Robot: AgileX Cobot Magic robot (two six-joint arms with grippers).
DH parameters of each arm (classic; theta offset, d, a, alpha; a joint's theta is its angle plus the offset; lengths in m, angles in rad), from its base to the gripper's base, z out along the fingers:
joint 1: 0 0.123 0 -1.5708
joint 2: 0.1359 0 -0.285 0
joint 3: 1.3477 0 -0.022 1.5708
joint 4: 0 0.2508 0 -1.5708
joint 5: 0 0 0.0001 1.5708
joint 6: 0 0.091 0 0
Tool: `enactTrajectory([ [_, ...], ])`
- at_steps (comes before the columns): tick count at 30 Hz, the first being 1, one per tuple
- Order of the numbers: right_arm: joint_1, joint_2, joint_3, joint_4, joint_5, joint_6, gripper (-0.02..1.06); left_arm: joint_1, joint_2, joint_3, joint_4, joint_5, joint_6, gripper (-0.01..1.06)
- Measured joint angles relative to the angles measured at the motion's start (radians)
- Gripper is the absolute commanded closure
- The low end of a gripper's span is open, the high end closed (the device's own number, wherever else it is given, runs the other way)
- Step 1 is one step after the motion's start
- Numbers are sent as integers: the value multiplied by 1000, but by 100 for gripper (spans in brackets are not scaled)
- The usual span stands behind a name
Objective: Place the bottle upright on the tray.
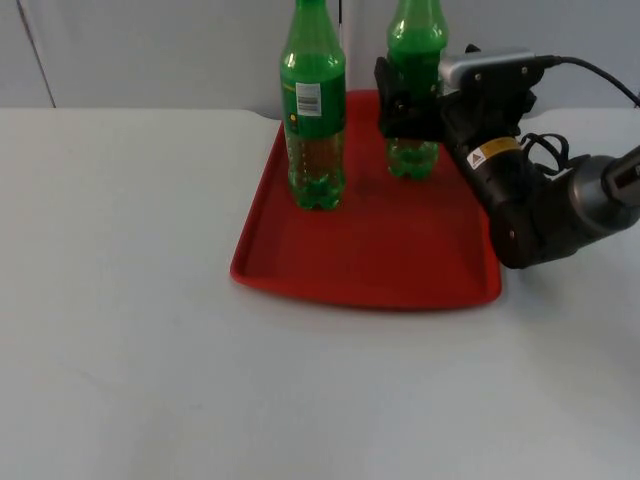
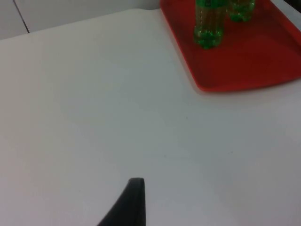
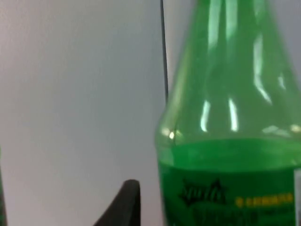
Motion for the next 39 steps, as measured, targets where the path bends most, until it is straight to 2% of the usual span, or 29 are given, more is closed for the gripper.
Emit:
enactTrajectory([
  [8, 0, 0, 0, 0, 9, 0, -1, 0, 0, 0, 0, 0, 0, 0],
  [15, 0, 0, 0, 0, 104, 0, -1, 0, 0, 0, 0, 0, 0, 0],
  [18, 0, -10, 0, 0, 158, 0, -1, 0, 0, 0, 0, 0, 0, 0],
  [22, 0, -84, 56, 0, 285, -2, -1, 0, 0, 0, 0, 0, 0, 0],
  [28, 0, -186, 159, 7, 357, -13, -1, 0, 0, 0, 0, 0, 0, 0],
  [33, 0, -316, 298, 69, 532, -30, -1, 0, 0, 0, 0, 0, 0, 0],
  [34, 0, -316, 298, 69, 532, -30, -1, 0, 0, 0, 0, 0, 0, 0],
  [38, 0, -441, 403, 79, 705, -48, -1, 0, 0, 0, 0, 0, 0, 0],
  [39, 0, -441, 403, 79, 705, -48, -1, 0, 0, 0, 0, 0, 0, 0],
])
